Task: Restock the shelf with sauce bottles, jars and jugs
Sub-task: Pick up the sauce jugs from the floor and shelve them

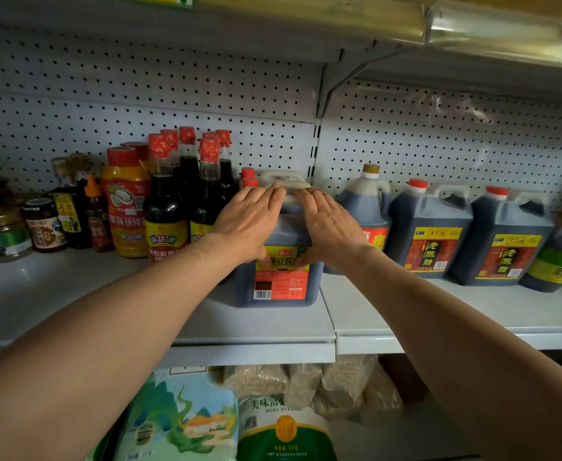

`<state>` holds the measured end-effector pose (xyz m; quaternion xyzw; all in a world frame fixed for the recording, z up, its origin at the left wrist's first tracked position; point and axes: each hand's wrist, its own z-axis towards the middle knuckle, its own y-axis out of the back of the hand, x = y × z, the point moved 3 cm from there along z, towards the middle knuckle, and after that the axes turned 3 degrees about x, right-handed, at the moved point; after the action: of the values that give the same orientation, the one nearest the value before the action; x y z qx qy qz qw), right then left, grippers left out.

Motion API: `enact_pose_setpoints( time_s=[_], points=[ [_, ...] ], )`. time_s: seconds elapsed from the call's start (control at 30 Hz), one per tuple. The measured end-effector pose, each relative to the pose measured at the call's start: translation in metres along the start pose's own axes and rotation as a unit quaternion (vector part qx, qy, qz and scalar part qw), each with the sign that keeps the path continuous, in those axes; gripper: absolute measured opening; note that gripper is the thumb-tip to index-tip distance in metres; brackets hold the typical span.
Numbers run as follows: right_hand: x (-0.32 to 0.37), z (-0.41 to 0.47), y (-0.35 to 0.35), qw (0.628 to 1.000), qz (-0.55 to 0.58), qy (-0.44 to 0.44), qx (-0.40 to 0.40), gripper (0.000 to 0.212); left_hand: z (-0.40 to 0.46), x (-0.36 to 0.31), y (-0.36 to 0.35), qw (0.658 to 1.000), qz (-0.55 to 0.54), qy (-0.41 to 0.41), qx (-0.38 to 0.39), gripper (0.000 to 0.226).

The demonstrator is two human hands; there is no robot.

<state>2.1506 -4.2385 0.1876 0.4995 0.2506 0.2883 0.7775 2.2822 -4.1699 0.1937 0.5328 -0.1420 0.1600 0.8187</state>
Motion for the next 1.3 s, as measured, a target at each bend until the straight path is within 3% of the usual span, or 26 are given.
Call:
enact_pose_setpoints(
  time_s=[0.93, 1.3],
  points=[
    [-0.001, 0.03, -0.012, 0.999, -0.044, -0.018, 0.015, 0.137, 0.028, 0.024, -0.022, 0.996, -0.078, -0.034, 0.022, 0.14],
    [-0.001, 0.028, -0.008, 0.999, -0.028, -0.031, 0.025, 0.141, 0.026, 0.022, -0.021, 0.998, -0.049, -0.023, 0.016, 0.134]
  ],
)
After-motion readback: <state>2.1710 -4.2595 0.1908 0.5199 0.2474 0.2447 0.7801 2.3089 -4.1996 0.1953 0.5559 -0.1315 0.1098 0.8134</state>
